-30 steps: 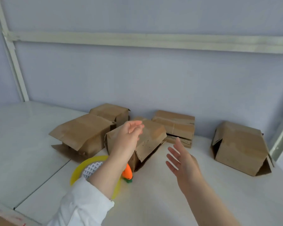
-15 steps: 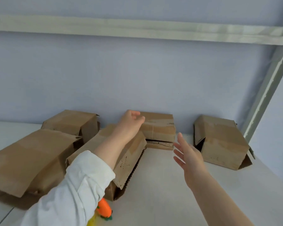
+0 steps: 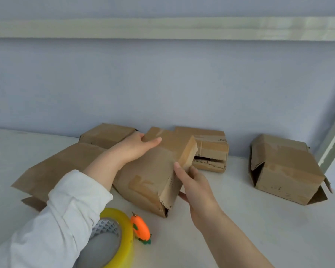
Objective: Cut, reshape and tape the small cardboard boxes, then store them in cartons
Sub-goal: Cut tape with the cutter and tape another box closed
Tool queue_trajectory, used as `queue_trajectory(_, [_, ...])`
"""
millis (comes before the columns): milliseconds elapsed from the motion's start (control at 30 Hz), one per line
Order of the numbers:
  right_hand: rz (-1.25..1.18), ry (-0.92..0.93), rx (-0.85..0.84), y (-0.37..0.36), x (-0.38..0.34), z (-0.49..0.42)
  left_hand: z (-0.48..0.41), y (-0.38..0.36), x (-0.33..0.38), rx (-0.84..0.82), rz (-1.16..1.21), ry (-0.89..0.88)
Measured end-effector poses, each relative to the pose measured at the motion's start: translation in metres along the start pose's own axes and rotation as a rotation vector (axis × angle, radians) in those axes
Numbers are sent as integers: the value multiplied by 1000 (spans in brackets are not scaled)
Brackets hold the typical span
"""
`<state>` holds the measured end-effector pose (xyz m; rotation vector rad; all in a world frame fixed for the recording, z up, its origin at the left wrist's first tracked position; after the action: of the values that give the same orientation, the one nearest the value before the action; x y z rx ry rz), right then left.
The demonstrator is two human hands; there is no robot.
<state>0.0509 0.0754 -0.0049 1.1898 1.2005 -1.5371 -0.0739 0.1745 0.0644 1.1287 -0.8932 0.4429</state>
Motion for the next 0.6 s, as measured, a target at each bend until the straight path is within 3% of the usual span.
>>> queue_trajectory(167, [199,247,58,10,-33,21,17,16,19,177,244,-133])
queue_trajectory(300, [382,410,27,33,-56,45,40,-9,33,92,550,-183])
queue_trajectory(433, [399,461,-27,62,-59,63,64,-44,37,91,870,-257])
queue_trajectory(600, [381,450,-147,79,-55,82,89,-76,21,215,995,-359])
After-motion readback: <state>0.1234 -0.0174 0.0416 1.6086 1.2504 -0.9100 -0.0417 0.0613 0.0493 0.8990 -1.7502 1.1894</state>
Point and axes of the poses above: each hand's wrist, its own z-axis away from the middle knuckle, its own y-axis out of the back of the hand, x = y × z, the point moved 8 cm from there along -z, towards the middle knuckle, and after that the axes turned 6 degrees about -x, right-handed, at the moved point
